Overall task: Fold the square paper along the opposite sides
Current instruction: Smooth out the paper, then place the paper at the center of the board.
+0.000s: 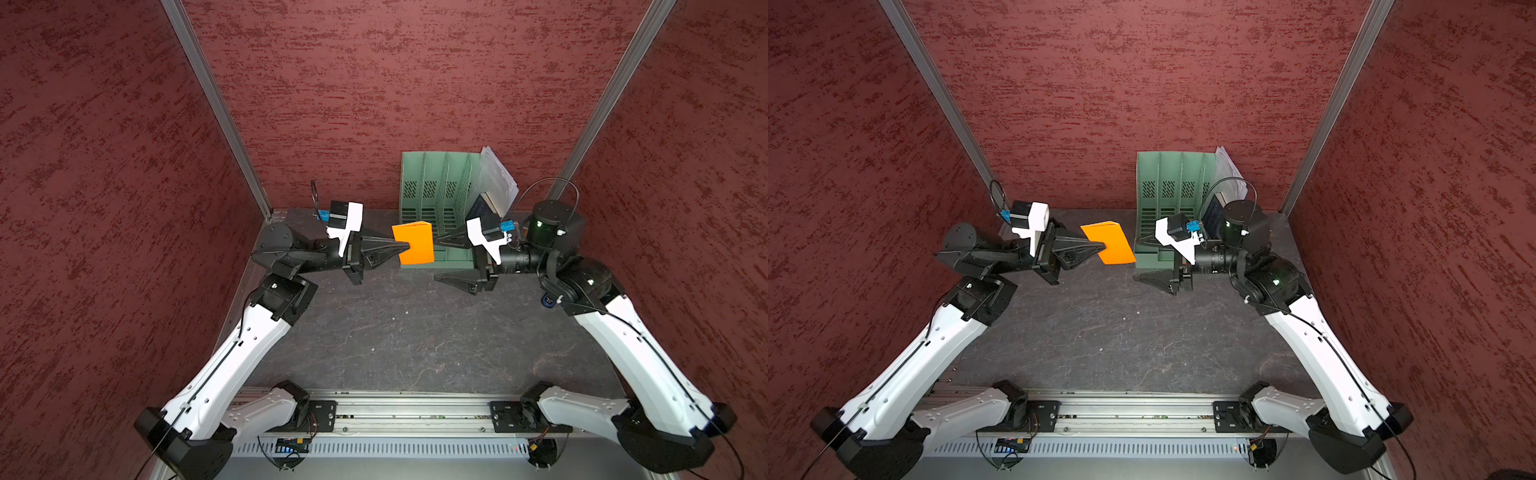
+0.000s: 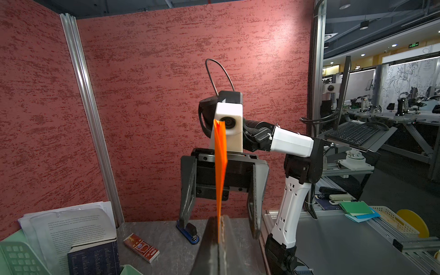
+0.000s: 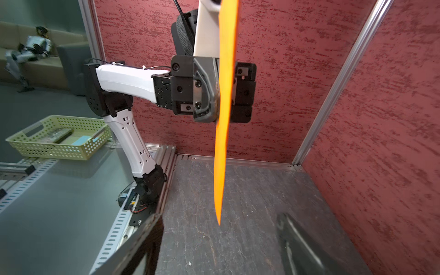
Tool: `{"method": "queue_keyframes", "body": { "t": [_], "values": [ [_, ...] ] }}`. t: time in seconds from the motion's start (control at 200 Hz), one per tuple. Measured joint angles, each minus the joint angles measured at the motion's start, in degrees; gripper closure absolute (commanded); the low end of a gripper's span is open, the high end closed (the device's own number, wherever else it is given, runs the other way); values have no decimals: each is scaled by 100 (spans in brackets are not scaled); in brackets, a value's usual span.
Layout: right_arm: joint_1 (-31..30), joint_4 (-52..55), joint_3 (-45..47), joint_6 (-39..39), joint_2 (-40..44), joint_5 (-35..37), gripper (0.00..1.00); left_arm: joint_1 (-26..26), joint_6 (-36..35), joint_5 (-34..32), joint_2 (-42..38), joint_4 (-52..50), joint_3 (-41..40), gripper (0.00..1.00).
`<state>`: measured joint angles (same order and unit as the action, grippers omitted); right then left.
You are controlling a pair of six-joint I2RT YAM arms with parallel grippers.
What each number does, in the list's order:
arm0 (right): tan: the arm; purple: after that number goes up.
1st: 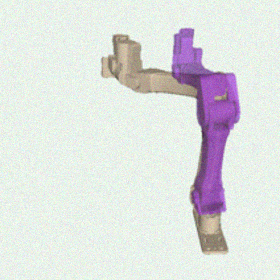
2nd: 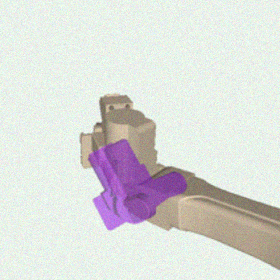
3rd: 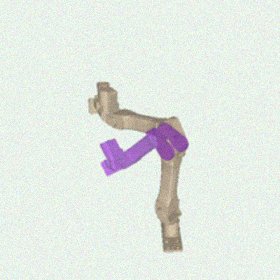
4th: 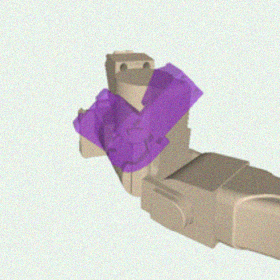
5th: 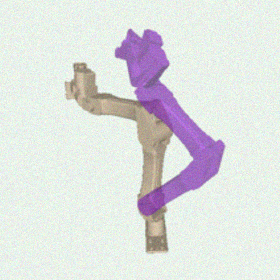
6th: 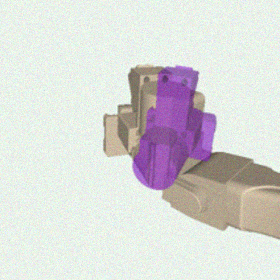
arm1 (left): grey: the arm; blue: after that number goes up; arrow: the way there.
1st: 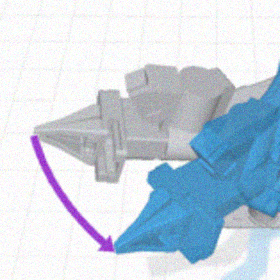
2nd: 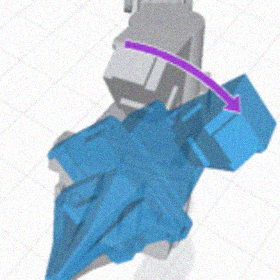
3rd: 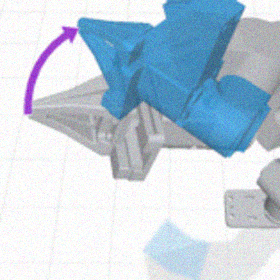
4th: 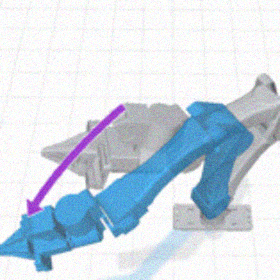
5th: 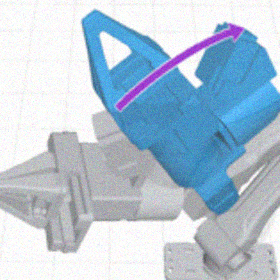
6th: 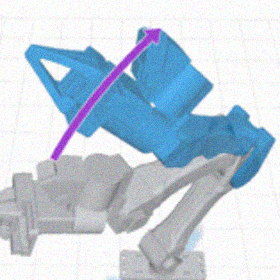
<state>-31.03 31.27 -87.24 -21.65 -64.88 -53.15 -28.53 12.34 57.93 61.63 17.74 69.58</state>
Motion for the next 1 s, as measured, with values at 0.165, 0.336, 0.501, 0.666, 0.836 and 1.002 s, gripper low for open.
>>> {"method": "queue_keyframes", "body": {
  "t": [0.165,0.336,0.501,0.666,0.836,1.002],
  "values": [
    [0,46,37,-131,411,461,2,28,105,-304,-2,-20,-382,100],
    [0,-24,90,-125,446,868,2,63,684,-804,256,-15,-1040,100],
    [0,-367,350,175,146,1447,2,68,1532,-1283,684,98,-2052,100],
    [0,-953,719,949,-260,2317,2,120,2337,-1611,1268,411,-2896,100],
    [2,-1506,1679,1794,-302,3322,2,131,3115,-1585,2380,1451,-3580,100],
    [0,-1598,2638,2361,-164,4068,2,125,3729,-1438,3952,2529,-3910,100]
  ]
}}
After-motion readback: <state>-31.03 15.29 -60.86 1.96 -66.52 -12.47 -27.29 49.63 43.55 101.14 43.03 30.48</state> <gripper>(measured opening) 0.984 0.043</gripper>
